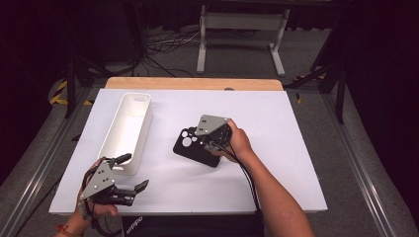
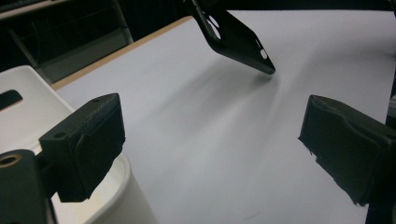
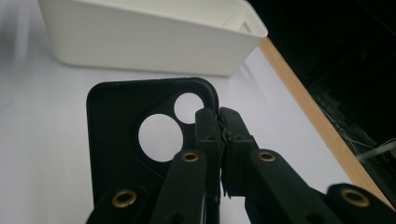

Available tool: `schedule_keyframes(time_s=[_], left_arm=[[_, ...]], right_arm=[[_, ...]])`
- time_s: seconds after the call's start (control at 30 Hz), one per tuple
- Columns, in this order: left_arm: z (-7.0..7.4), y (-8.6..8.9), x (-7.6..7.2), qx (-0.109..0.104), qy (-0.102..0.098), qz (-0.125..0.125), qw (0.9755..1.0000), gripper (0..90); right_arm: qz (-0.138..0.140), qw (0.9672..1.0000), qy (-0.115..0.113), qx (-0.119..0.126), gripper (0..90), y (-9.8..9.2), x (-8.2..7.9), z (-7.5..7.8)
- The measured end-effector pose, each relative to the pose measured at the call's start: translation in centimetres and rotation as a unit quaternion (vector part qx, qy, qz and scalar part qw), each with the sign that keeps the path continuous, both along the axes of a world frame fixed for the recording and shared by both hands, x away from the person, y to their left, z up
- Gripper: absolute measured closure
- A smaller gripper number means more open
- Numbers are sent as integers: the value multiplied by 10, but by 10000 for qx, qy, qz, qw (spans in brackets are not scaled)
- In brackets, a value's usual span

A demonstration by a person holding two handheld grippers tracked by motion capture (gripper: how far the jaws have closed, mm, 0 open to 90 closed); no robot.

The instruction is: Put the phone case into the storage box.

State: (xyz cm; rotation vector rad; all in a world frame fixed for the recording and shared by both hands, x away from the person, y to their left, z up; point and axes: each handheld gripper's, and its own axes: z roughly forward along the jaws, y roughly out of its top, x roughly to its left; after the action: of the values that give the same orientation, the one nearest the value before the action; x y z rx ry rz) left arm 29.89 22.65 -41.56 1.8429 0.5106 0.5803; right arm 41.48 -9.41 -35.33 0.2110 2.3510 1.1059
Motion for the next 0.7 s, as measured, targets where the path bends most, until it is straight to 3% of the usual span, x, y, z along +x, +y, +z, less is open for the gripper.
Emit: schedule_keyframes(time_s=[0.2,0.37,0.53,0.57,0.7], left_arm=[[10,-15,11,-45,46,89,9999,100],[21,-31,21,-396,111,5,9992,117],[30,-55,32,-565,71,17,9984,152],[30,-58,34,-646,69,-8,9979,165],[30,-73,41,-707,129,42,9974,229]], right_arm=[[-440,9975,-289,481,879,-10,-10,4],[-736,9930,-457,808,879,-15,-18,8],[-1044,9855,-665,1161,879,-19,-25,10],[-1145,9826,-746,1261,879,-20,-27,10],[-1301,9775,-748,1483,879,-24,-28,7]])
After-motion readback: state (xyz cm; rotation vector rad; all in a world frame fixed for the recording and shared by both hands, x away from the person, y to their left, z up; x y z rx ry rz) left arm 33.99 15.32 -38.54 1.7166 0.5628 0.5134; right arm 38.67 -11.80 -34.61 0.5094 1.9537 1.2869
